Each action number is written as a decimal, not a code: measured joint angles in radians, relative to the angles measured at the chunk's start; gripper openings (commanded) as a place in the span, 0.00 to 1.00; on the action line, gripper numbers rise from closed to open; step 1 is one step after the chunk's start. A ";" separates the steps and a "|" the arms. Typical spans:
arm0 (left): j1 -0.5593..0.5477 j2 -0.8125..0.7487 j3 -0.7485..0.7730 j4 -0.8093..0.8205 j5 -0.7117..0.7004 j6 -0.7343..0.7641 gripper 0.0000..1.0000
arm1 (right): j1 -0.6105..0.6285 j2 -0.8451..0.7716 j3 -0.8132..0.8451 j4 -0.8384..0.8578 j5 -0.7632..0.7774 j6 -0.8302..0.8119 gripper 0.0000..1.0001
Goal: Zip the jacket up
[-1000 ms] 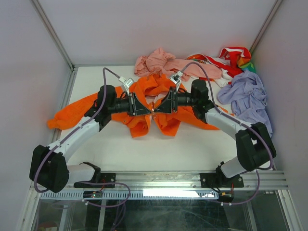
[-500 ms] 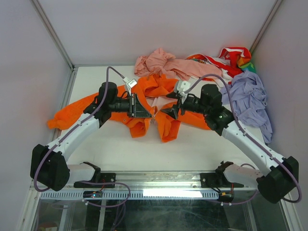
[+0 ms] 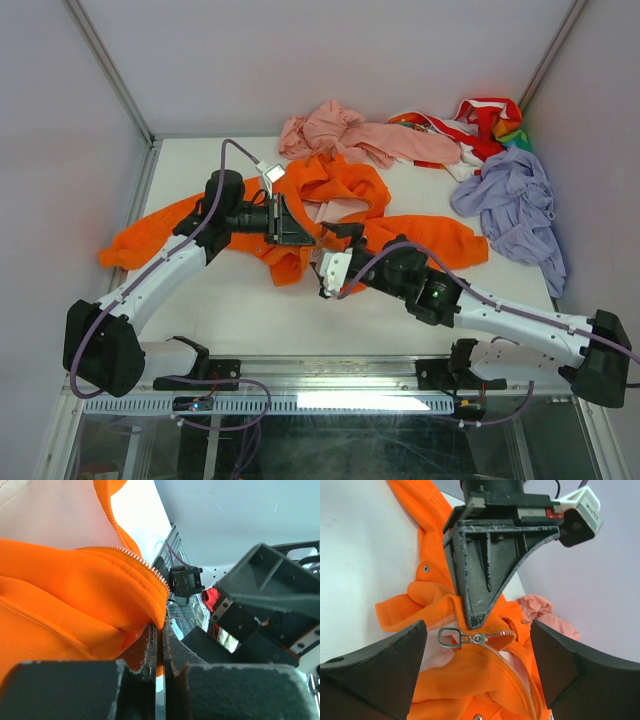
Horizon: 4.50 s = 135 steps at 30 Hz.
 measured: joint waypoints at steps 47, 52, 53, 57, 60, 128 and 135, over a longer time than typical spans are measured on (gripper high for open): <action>0.000 -0.012 -0.013 -0.026 -0.003 -0.008 0.00 | 0.155 0.032 -0.056 0.075 0.328 -0.059 0.27; 0.000 -0.025 -0.025 -0.027 -0.006 -0.007 0.00 | 0.143 0.032 -0.028 0.035 0.290 -0.019 0.24; 0.000 -0.026 -0.027 -0.029 -0.006 -0.007 0.00 | 0.140 0.032 -0.021 0.026 0.282 -0.011 0.24; 0.000 -0.029 -0.029 -0.045 -0.006 -0.002 0.00 | 0.118 0.032 0.013 0.000 0.242 0.027 0.21; 0.000 -0.030 -0.029 -0.052 -0.006 0.001 0.00 | 0.095 0.032 0.041 -0.021 0.208 0.060 0.16; 0.000 -0.082 -0.045 -0.068 -0.004 0.072 0.00 | -0.504 0.389 0.172 0.100 -1.075 0.816 0.31; 0.000 -0.081 -0.049 -0.066 -0.004 0.073 0.00 | -0.513 0.408 0.210 0.088 -1.112 0.803 0.08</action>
